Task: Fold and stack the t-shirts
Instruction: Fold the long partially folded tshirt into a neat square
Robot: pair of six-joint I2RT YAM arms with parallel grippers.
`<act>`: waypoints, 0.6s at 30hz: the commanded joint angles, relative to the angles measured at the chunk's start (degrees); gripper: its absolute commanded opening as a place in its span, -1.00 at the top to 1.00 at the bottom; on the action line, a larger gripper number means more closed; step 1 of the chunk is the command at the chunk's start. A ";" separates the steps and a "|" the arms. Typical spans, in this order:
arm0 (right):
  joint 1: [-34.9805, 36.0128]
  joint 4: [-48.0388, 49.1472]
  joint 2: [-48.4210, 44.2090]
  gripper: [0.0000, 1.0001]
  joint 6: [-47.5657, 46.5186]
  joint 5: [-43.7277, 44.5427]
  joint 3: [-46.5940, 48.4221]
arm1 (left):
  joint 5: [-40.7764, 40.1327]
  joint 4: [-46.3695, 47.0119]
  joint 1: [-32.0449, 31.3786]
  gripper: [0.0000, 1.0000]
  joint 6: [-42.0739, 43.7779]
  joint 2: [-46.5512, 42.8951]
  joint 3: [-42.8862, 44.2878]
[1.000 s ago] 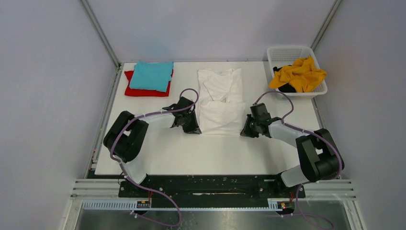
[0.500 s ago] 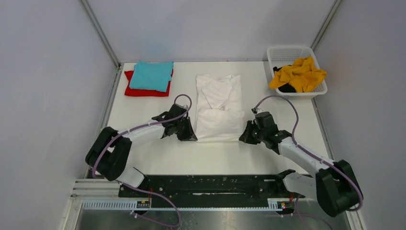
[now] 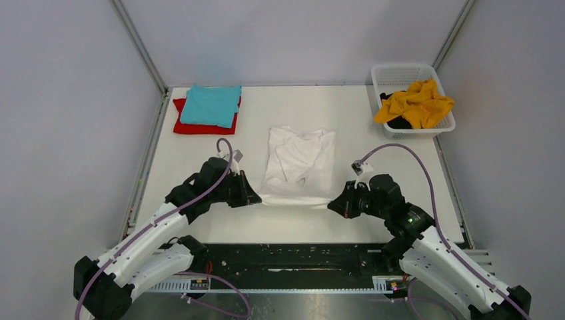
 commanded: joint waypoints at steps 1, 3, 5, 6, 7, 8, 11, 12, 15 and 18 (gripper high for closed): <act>0.37 -1.39 -1.05 1.00 1.50 -1.84 3.21 | -6.04 -3.89 0.17 1.00 1.38 -0.77 4.57; 0.30 0.20 0.81 1.00 0.79 -1.55 4.80 | -8.05 -3.01 0.31 1.00 1.54 1.29 7.16; 0.04 1.81 3.24 1.00 0.09 -0.15 6.89 | -10.77 -2.27 0.85 1.00 1.22 3.79 9.81; -0.26 2.94 4.32 1.00 -0.15 0.58 8.12 | -11.23 -1.61 1.57 1.00 0.97 5.20 10.88; -1.19 4.48 5.48 1.00 -0.26 0.73 9.24 | -11.08 -0.28 2.80 1.00 0.76 6.62 12.26; -2.30 5.71 6.60 1.00 -0.31 0.36 10.40 | -10.58 0.69 3.89 1.00 0.51 7.93 13.30; -7.21 8.85 10.60 1.00 0.06 -3.94 13.34 | -8.41 2.44 6.53 1.00 0.55 12.67 17.53; -8.96 10.02 12.08 1.00 0.39 -5.61 14.02 | -8.19 2.40 7.15 1.00 0.94 14.24 19.22; -14.04 12.69 16.66 1.00 0.94 -12.12 15.33 | -7.29 2.63 8.68 1.00 1.85 18.81 23.40; -17.20 15.15 20.51 1.00 1.29 -15.31 16.32 | -6.69 3.42 10.37 1.00 2.24 22.29 26.53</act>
